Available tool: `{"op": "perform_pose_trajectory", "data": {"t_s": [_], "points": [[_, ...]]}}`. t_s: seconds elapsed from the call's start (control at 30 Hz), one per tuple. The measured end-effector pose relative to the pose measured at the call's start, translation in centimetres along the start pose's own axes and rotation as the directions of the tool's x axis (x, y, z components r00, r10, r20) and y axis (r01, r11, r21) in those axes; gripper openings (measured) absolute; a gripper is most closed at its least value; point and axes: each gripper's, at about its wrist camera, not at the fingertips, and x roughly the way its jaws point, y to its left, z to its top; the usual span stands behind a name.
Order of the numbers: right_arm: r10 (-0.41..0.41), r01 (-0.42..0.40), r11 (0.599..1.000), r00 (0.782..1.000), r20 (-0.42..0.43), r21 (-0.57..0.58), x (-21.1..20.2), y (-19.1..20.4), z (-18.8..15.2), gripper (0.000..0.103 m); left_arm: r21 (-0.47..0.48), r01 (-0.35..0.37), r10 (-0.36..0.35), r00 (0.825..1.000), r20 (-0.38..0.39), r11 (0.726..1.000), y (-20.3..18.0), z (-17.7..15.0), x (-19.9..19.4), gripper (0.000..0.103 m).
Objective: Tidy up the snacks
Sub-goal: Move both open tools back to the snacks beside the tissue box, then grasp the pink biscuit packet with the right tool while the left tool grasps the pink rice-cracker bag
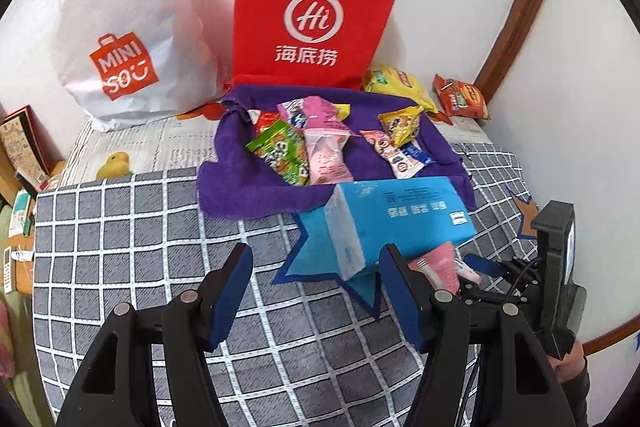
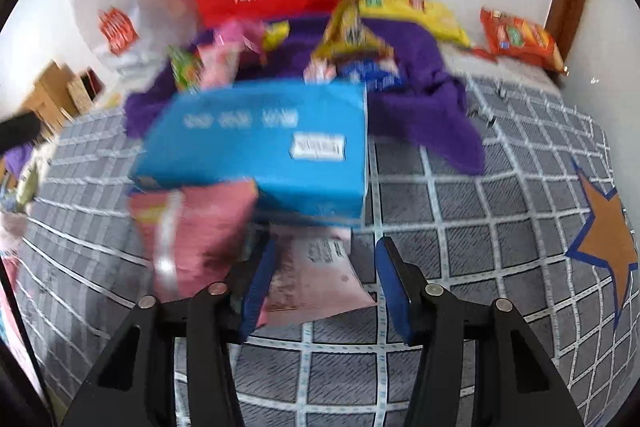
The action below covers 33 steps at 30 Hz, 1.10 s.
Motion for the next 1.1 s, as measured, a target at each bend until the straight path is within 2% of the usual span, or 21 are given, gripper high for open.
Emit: {"op": "perform_pose_trajectory", "data": {"t_s": [0.13, 0.27, 0.4, 0.5, 0.6, 0.73, 0.83, 0.9, 1.0, 1.1], "points": [[0.000, -0.001, 0.999, 1.000, -0.025, -0.043, 1.1, 0.6, -0.7, 0.053, -0.016, -0.012, 0.011, 1.000, -0.016, 1.000, 0.7, -0.3, 0.5, 0.063], [-0.017, 0.019, 0.997, 1.000, 0.026, -0.081, 0.7, 1.1, -1.5, 0.045, -0.019, -0.008, 0.008, 0.999, -0.033, 1.000, 0.5, -0.8, 0.9, 0.063], [-0.039, 0.045, 0.994, 0.997, 0.063, -0.098, -0.3, 0.5, -2.8, 0.044, 0.002, -0.007, 0.007, 0.999, -0.049, 1.000, -0.3, -1.4, 1.6, 0.063], [-0.074, 0.084, 0.991, 0.993, 0.095, -0.105, -1.2, -0.6, -4.1, 0.045, 0.008, 0.024, -0.023, 0.998, -0.056, 1.000, -1.0, -1.7, 2.1, 0.063], [-0.114, 0.122, 0.991, 0.984, 0.139, -0.051, -2.2, -2.7, -5.1, 0.045, 0.011, 0.078, -0.077, 0.995, -0.065, 0.997, -2.5, -2.3, 2.8, 0.063], [-0.102, 0.088, 0.992, 0.981, 0.165, 0.089, -2.8, -5.9, -6.0, 0.045, 0.033, 0.130, -0.126, 0.987, -0.104, 0.991, -5.2, -3.1, 4.4, 0.064], [-0.134, 0.118, 0.988, 0.976, 0.171, 0.102, -2.6, -6.6, -6.4, 0.045, 0.031, 0.161, -0.156, 0.980, -0.122, 0.986, -6.9, -3.8, 5.4, 0.071], [-0.151, 0.139, 0.987, 0.974, 0.166, 0.085, -2.1, -6.5, -6.6, 0.045, 0.035, 0.167, -0.161, 0.978, -0.134, 0.985, -7.6, -4.2, 5.8, 0.072], [-0.110, 0.096, 0.991, 0.980, 0.166, 0.091, -1.9, -6.7, -6.6, 0.045, 0.060, 0.135, -0.125, 0.981, -0.148, 0.989, -8.9, -4.5, 6.7, 0.073], [-0.101, 0.086, 0.992, 0.982, 0.159, 0.095, -1.7, -6.7, -6.6, 0.046, 0.045, 0.119, -0.110, 0.981, -0.162, 0.992, -9.4, -4.4, 7.8, 0.074]]}}
